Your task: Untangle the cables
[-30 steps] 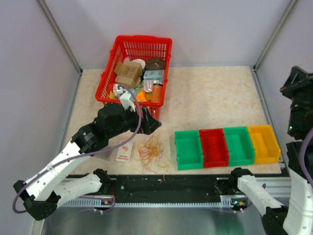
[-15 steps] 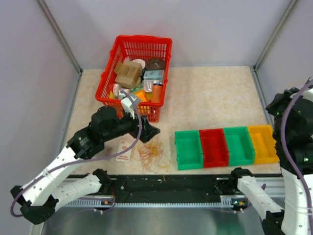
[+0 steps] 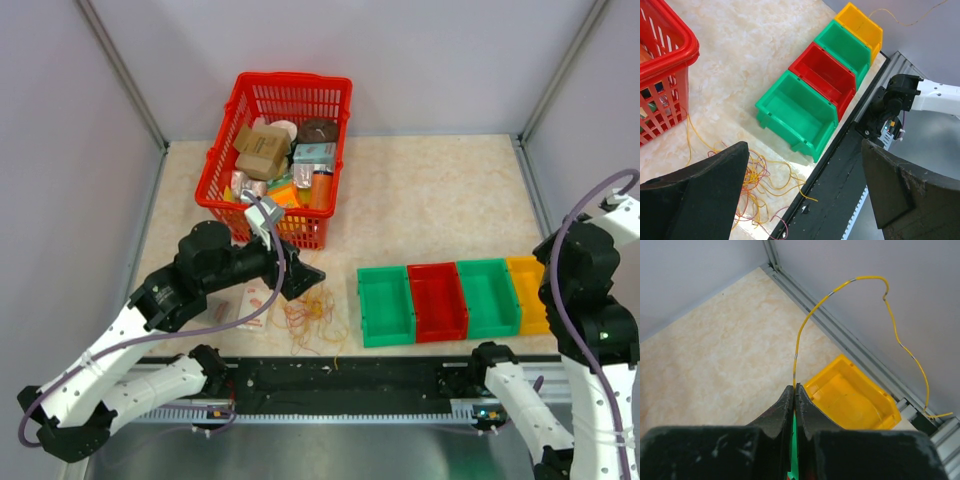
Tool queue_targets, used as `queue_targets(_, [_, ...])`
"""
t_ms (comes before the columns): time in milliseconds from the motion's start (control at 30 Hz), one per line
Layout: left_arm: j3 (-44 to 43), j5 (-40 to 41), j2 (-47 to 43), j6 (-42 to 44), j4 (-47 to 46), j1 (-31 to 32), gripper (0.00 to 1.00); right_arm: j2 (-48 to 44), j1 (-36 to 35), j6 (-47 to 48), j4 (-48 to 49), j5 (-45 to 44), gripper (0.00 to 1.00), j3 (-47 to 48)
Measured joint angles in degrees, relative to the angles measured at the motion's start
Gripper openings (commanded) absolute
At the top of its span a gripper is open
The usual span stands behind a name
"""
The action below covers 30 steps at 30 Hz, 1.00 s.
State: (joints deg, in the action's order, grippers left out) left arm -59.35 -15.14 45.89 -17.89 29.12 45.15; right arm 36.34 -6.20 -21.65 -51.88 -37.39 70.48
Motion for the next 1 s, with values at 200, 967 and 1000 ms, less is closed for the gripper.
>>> queue_targets(200, [0.0, -0.7, 0.0, -0.1, 0.1, 0.0, 0.97, 0.6, 0.0, -0.3, -1.8, -1.0, 0.00, -0.1])
queue_targets(967, [0.0, -0.5, -1.2, -1.4, 2.3, 0.1, 0.97, 1.2, 0.0, -2.4, 1.7, -4.0, 0.00, -10.5])
queue_targets(1000, [0.0, -0.5, -1.2, -1.4, 2.3, 0.1, 0.97, 1.2, 0.0, -3.6, 1.7, -3.8, 0.00, -11.2])
